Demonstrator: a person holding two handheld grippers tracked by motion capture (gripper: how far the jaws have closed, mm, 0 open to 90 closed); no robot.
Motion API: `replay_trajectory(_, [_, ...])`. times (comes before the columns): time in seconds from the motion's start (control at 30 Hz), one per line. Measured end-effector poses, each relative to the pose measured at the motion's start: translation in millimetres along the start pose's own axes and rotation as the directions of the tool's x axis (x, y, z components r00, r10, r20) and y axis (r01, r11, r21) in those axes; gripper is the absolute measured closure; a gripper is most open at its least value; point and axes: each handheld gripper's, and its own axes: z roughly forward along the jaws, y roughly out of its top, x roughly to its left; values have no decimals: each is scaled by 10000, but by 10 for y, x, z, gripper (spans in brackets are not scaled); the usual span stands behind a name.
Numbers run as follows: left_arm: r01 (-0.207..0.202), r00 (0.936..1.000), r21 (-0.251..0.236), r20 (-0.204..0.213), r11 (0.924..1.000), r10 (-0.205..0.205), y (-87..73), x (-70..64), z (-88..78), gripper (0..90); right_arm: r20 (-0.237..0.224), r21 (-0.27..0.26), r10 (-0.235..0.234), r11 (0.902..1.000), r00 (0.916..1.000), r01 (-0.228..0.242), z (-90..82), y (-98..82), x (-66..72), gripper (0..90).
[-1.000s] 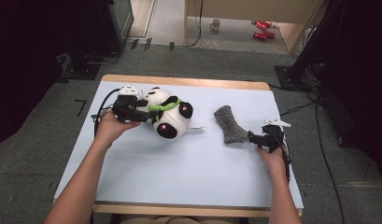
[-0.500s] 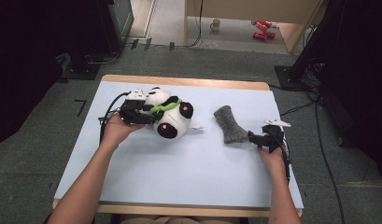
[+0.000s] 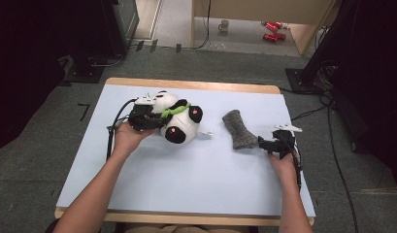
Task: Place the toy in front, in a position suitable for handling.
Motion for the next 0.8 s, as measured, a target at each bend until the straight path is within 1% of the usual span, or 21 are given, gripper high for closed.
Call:
replay_trajectory(0.07, [462,9988,-94,191,9989,-460,24,-9,-46,720,-7,-8,0,10000,10000,0,1,0,-2,131])
replay_trajectory(0.13, [678,9973,-94,280,9977,-675,37,-37,-80,736,-11,-4,4,10000,10000,-4,1,0,-2,131])
replay_trajectory(0.17, [771,9967,-26,249,9970,-770,46,-65,-103,741,-12,-1,7,10000,10000,-7,1,0,-3,131])
replay_trajectory(0.2, [781,9968,-80,180,9969,-780,48,-95,-123,747,-19,9,12,10000,10000,-12,1,1,-4,130])
replay_trajectory(0.23, [831,9964,-103,197,9965,-829,49,-131,-149,747,-19,9,12,10000,10000,-12,1,1,-4,130])
replay_trajectory(0.27, [981,9950,-77,205,9951,-980,47,-183,-180,748,-20,15,16,10000,10000,-16,1,2,-4,130])
replay_trajectory(0.3, [933,9955,-83,190,9956,-931,43,-220,-195,750,-18,15,16,10000,10000,-16,1,2,-4,130])
replay_trajectory(0.37, [1093,9938,-64,198,9940,-1091,25,-341,-229,751,-16,17,18,10000,10000,-18,2,2,-3,129])
replay_trajectory(0.43, [1216,9922,-61,300,9926,-1213,10,-430,-243,751,-26,25,25,10000,10000,-24,3,3,-5,128])
replay_trajectory(0.5, [1320,9908,-128,307,9912,-1316,-19,-545,-253,752,-25,27,22,10000,10000,-22,3,4,-5,128])
replay_trajectory(0.57, [1377,9902,-138,254,9904,-1373,-41,-628,-255,753,-28,40,20,10000,10000,-20,3,6,-5,128])
replay_trajectory(0.6, [1487,9886,-246,293,9886,-1480,-59,-692,-257,752,-28,44,26,10000,10000,-26,3,6,-5,127])
replay_trajectory(0.63, [1490,9883,-261,355,9885,-1480,-72,-745,-254,752,-28,54,30,10000,10000,-30,4,8,-5,125])
replay_trajectory(0.73, [1328,9908,-335,299,9906,-1318,-131,-888,-225,751,-43,68,42,10000,10000,-42,9,13,-7,121])
replay_trajectory(0.8, [1219,9922,-342,286,9920,-1209,-184,-926,-200,749,-42,78,50,10000,10000,-50,12,16,-7,119])
